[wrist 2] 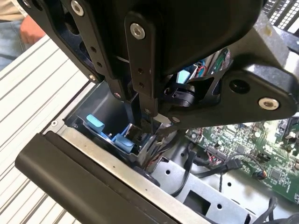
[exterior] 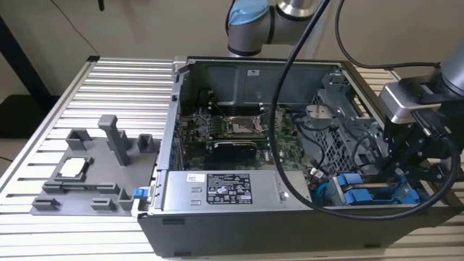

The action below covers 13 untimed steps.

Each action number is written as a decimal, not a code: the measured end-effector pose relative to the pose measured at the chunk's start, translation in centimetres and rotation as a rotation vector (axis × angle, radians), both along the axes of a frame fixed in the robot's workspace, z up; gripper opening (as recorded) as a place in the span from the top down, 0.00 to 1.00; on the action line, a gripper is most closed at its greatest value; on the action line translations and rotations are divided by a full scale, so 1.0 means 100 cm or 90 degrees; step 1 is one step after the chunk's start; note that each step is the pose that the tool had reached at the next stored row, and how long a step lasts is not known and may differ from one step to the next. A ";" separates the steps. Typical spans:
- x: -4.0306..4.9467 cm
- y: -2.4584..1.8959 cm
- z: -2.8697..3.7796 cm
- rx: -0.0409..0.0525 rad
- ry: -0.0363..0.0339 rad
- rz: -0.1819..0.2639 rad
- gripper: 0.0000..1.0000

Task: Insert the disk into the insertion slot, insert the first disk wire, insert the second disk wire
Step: 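Insert the first disk wire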

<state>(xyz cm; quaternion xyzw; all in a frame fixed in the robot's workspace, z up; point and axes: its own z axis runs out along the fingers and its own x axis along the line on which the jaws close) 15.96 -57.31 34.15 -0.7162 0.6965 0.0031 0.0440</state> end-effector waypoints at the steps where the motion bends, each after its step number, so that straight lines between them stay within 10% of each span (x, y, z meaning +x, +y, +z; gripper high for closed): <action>1: 0.0000 0.0015 0.0000 0.0000 0.0000 0.000 0.81; 13: 0.0013 0.0021 -0.0065 -0.0112 0.0014 -0.007 0.81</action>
